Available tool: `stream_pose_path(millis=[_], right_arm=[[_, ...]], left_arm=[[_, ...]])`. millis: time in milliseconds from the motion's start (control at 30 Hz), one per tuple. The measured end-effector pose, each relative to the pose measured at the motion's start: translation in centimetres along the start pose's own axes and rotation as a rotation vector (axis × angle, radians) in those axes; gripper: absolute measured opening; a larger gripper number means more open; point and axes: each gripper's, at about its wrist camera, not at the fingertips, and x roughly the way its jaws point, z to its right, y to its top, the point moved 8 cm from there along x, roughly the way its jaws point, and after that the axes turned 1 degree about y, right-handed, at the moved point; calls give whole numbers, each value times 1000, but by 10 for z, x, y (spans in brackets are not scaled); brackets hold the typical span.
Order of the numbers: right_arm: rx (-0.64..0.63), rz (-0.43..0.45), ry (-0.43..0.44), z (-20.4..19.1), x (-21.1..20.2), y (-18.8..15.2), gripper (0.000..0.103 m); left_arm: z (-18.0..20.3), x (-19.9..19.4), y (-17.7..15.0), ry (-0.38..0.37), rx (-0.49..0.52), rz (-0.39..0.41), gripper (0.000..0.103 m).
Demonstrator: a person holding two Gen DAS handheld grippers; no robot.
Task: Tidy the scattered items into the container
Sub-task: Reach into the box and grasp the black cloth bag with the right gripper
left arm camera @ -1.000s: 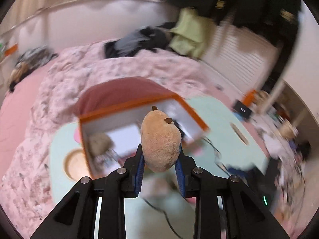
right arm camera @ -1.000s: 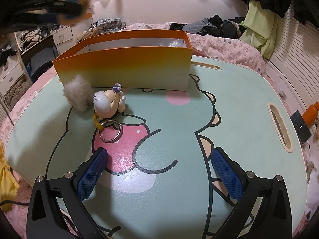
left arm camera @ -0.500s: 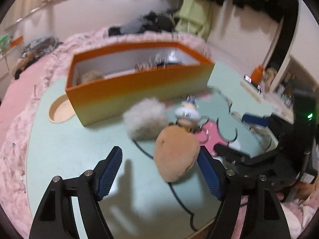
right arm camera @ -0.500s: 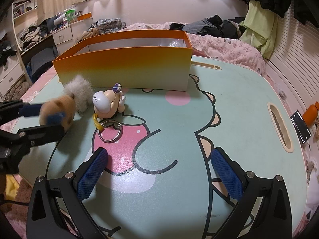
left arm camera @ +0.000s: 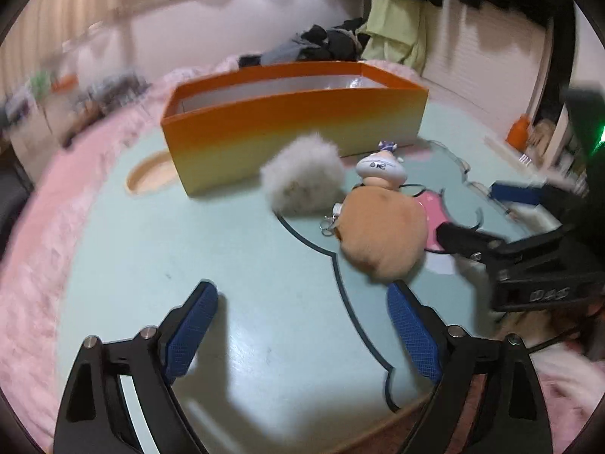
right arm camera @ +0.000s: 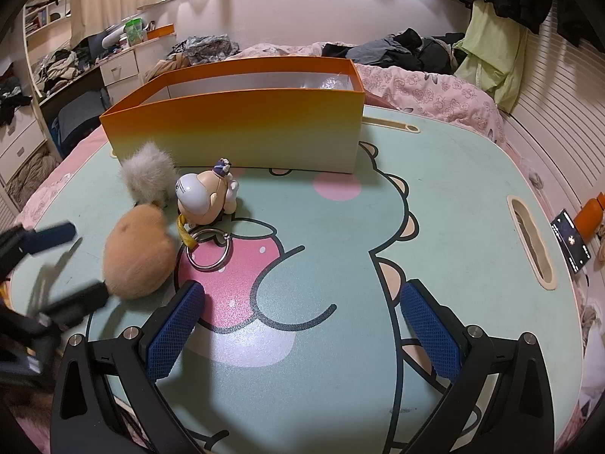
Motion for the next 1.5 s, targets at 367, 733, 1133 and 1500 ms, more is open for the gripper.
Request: stream_pose_path(millis=[367, 733, 1133, 1500], right_arm=[[23, 3, 6, 3, -2, 2, 103], [-47, 81, 42, -10, -37, 144, 77], [-14, -366, -11, -7, 95, 149, 28], [67, 91, 154, 1, -34, 192, 25]], left_arm=[[-4, 4, -4, -13, -45, 10, 103], [1, 5, -3, -15, -43, 15, 103], [2, 4, -2, -19, -40, 21, 103], [4, 3, -2, -22, -39, 23, 103]])
